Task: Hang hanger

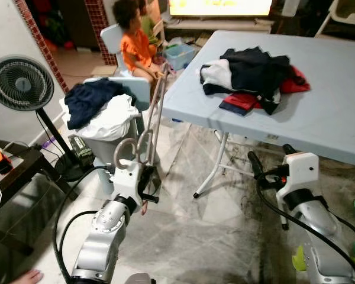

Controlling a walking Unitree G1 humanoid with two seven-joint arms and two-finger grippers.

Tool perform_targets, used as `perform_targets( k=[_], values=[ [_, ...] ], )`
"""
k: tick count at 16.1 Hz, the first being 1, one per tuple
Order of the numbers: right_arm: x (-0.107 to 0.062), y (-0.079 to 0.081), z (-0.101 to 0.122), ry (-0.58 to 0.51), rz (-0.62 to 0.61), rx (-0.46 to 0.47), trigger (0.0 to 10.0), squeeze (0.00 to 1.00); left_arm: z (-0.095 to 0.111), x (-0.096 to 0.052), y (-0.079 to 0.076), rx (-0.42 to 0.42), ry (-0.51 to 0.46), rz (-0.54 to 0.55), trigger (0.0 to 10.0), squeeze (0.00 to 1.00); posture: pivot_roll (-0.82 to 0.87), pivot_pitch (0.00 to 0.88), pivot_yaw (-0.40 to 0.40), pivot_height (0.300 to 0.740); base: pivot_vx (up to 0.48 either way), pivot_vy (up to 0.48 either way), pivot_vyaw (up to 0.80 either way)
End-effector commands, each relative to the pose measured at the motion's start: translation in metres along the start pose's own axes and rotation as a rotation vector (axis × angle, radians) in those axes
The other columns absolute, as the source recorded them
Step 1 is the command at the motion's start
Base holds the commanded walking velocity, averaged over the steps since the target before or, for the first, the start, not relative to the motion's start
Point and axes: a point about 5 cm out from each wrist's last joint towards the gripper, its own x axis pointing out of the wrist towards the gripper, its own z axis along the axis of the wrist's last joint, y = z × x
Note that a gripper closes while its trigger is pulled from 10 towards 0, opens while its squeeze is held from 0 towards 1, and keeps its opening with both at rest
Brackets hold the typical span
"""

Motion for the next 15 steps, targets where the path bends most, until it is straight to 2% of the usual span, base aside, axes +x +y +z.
perform_targets(
  k=[1, 3, 15],
  values=[
    [0.0028, 0.0059, 0.0004, -0.002, 0.011, 0.006, 10.0, 0.00, 0.0021, 0.0000, 0.0085, 0.014, -0.001, 0.013, 10.0, 0.00, -0.05, 0.000, 0.060, 0.740, 0.000, 0.476, -0.80],
    [0.0021, 0.0068, -0.0005, 0.001, 0.013, 0.004, 10.0, 0.00, 0.0011, 0.0001, 0.0083, 0.011, 0.003, 0.013, 10.0, 0.00, -0.05, 0.000, 0.059, 0.740, 0.000, 0.476, -0.61],
    [0.0058, 0.0042, -0.0006, 0.009, 0.001, -0.008, 10.0, 0.00, -0.0045, 0.0030, 0.0094, 0.053, 0.036, -0.013, 10.0, 0.00, -0.05, 0.000, 0.055, 0.740, 0.000, 0.476, 0.00]
  ],
)
